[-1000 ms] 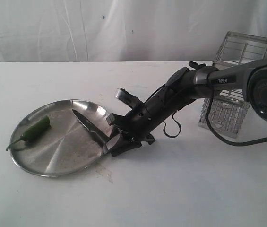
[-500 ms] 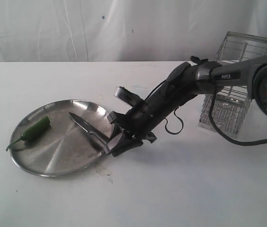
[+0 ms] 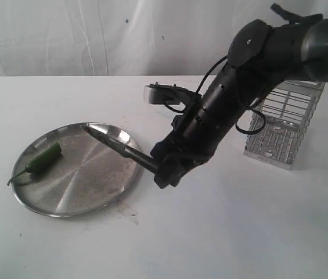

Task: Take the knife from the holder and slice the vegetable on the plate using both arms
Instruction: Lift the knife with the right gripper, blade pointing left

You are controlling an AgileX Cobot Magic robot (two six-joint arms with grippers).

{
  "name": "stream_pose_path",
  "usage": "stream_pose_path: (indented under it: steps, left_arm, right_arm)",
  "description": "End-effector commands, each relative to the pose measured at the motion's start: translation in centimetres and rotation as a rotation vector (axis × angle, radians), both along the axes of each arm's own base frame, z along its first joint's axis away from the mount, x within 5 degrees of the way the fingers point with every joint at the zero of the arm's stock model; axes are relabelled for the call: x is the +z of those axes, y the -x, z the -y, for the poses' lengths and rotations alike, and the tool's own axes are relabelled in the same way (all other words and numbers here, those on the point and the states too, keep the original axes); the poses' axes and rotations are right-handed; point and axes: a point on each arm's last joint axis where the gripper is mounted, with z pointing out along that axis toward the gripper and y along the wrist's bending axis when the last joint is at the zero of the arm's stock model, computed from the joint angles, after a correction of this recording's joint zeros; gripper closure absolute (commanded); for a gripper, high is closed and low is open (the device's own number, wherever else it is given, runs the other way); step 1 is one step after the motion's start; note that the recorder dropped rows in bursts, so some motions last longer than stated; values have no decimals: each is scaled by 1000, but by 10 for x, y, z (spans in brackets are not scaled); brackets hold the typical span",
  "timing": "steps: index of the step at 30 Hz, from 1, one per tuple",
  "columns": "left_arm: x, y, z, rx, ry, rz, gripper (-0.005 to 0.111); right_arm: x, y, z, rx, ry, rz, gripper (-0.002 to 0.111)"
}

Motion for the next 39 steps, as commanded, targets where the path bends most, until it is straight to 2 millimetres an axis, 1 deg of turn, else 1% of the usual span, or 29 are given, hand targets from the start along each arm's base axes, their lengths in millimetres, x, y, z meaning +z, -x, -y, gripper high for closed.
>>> stream_pose_path:
  steps: [1,4,5,7,9,11,13,15,17,19,21,23,24,25,27,28,30,31,32,34,35,38,39]
  left_arm:
    - [-1,0,1,-7,10,1,107]
    - [0,0,1,-5,10,9,107]
    - [1,0,1,1,44,22,107]
    - [6,-2,6,44,345,48,107]
    - [12,-3,8,76,582,85,107]
    - [16,-3,9,99,743,108,107]
    - [18,-3,11,110,867,103,107]
    - [18,-3,13,105,918,83,107]
    - [19,-3,12,110,922,100,107]
    - [28,-5,3,151,936,230,107]
    - [43,-5,-12,239,1046,463,107]
    - [57,1,-26,297,1130,694,107]
    - [67,5,-31,307,1124,801,107]
    - [80,9,-33,291,1105,861,107]
    - [104,7,-27,229,991,856,107]
    - [111,2,-22,198,902,800,107]
    - [129,-14,-11,119,582,699,107]
    - [134,-24,-7,83,425,660,107]
    - [138,-37,-4,52,290,602,107]
    - [139,-71,0,3,97,463,107]
    - [136,-85,0,-5,50,391,107]
    - [113,-139,-4,53,26,33,107]
    - [100,-154,-7,94,1,-139,107]
  right_arm:
    - [22,42,7,32,128,204,108]
    - [32,65,16,35,214,284,108]
    - [34,71,19,32,230,304,108]
    - [39,80,25,23,241,336,108]
    - [43,86,30,19,234,363,108]
    - [45,89,33,9,220,388,108]
    - [44,88,34,-5,210,413,108]
    - [40,83,34,-32,198,454,108]
    - [32,76,33,-89,184,463,108]
    - [24,69,32,-128,176,442,108]
    - [15,64,27,-147,154,412,108]
    - [6,59,20,-132,123,395,108]
    - [2,56,15,-120,108,379,108]
    - [-2,54,12,-107,94,357,108]
    - [-7,46,4,-76,59,282,108]
    - [-8,43,1,-67,42,256,108]
    - [-10,33,-3,-73,26,236,108]
    - [-9,28,-4,-81,23,241,108]
    - [-8,23,-3,-94,19,251,108]
    - [-3,15,0,-134,7,266,108]
    - [-1,11,2,-163,3,265,108]
    - [0,6,11,-200,7,251,108]
    - [-1,7,13,-196,14,239,108]
